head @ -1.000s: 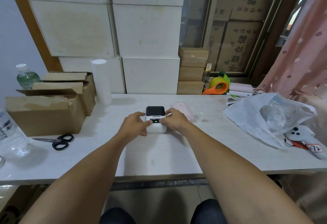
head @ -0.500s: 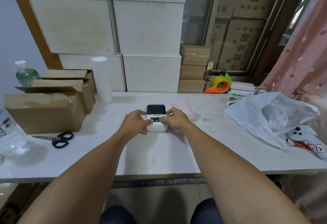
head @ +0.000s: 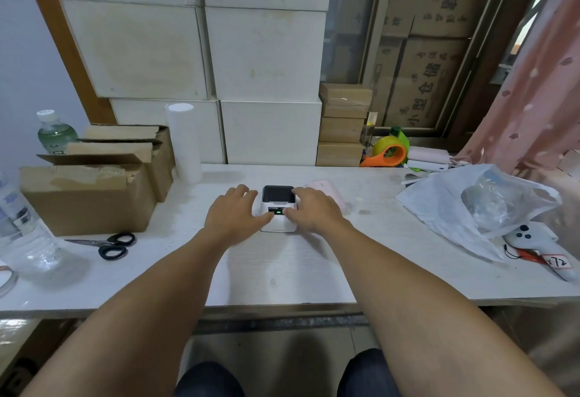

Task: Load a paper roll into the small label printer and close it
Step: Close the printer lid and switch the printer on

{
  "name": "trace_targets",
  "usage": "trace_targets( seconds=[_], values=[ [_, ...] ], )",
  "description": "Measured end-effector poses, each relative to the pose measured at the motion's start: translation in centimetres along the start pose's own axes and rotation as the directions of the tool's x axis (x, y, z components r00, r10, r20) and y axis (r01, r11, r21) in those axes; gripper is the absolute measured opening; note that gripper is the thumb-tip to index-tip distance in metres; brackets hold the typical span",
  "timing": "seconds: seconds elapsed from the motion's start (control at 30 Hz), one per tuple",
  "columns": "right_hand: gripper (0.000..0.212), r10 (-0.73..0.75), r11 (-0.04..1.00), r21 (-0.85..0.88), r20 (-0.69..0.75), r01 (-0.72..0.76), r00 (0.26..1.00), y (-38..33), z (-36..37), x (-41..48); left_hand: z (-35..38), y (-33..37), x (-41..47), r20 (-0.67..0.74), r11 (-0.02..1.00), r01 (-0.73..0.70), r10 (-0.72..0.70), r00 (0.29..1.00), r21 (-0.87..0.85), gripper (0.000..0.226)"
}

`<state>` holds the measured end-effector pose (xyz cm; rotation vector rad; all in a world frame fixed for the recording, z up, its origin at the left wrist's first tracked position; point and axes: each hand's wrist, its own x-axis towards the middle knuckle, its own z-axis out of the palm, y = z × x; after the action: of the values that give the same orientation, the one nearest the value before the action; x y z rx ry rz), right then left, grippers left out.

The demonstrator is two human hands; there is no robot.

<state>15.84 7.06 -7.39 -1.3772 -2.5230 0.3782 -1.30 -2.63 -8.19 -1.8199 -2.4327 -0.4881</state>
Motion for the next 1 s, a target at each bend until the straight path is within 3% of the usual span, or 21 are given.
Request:
trace_targets(
  seconds=[0.13,0.3,0.63,1.0],
  values=[
    [0.051,-0.108,0.977,-0.19,-0.061,0.095,0.992,-0.4,-0.7,0.1,-1.1,-0.6,0.3,0.065,0.994,-0.002,-0.005,0.998,0.106,0.081],
    [0.065,-0.101,0.946,-0.316,-0.068,0.074,0.993,-1.2,-3.1,0.4,-3.3,-0.9,1.2,0.021,0.981,-0.001,-0.003,1.0,0.195,0.085],
    [0.067,-0.007,0.96,-0.28,-0.095,-0.02,0.995,-1.5,-7.0,-0.4,-7.4,0.0,2.2,-0.008,0.975,-0.004,0.006,1.0,0.221,0.084],
    [0.065,-0.025,0.969,-0.248,-0.089,0.003,0.996,-1.9,-7.7,-1.2,-8.2,-0.7,1.3,0.0,0.977,0.034,-0.035,0.999,0.21,0.08]
  ],
)
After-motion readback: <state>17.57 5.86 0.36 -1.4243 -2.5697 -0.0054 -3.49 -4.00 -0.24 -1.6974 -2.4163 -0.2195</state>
